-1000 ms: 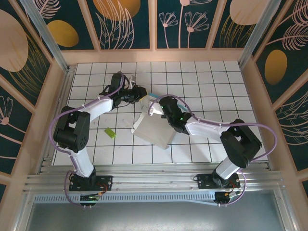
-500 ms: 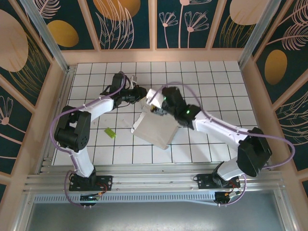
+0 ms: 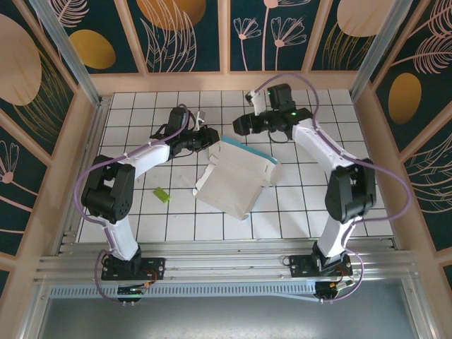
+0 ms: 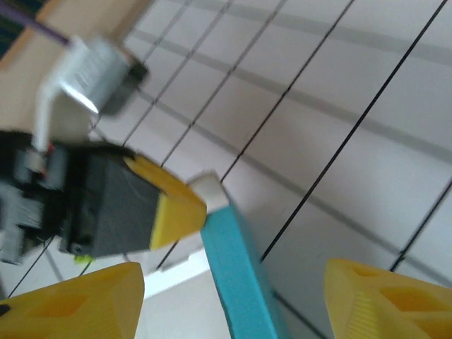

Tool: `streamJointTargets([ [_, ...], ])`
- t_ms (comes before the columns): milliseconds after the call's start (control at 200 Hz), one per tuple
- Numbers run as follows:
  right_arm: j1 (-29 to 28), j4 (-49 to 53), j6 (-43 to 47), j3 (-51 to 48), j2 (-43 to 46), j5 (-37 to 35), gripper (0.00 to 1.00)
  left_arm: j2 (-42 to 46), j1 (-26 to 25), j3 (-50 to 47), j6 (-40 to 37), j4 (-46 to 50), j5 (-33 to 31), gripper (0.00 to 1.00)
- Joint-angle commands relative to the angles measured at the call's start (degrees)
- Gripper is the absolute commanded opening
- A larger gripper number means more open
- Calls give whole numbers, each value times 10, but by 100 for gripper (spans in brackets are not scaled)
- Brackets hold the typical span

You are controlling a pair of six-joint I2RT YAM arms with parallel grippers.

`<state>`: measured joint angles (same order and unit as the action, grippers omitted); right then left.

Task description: Fold the paper box

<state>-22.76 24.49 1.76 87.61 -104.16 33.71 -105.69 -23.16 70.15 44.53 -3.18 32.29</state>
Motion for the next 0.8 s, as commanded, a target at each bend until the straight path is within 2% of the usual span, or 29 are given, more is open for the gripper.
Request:
streamJointTargets([
  [0, -1, 47, -21, 17, -31, 65, 66, -14, -11, -12, -7, 83, -12, 19],
  [135, 0, 30, -24, 11, -61, 58, 63, -10, -13, -11, -9, 85, -13, 20],
  [335, -1, 20, -27, -4, -80, 77, 42, -1, -14, -8, -23, 102, -37, 25],
  [410, -1, 12, -30, -18, -75, 74, 40, 6, -14, -8, -28, 112, -59, 33],
  [566, 0, 4, -28, -45, -65, 60, 40, 24, -14, -11, -35, 114, -81, 42],
  [686, -1, 1, -28, -55, -59, 53, 40, 52, -14, -15, -36, 114, -100, 52],
  [796, -1, 0, -31, -54, -55, 53, 41, 104, -14, -42, -33, 110, -138, 53],
])
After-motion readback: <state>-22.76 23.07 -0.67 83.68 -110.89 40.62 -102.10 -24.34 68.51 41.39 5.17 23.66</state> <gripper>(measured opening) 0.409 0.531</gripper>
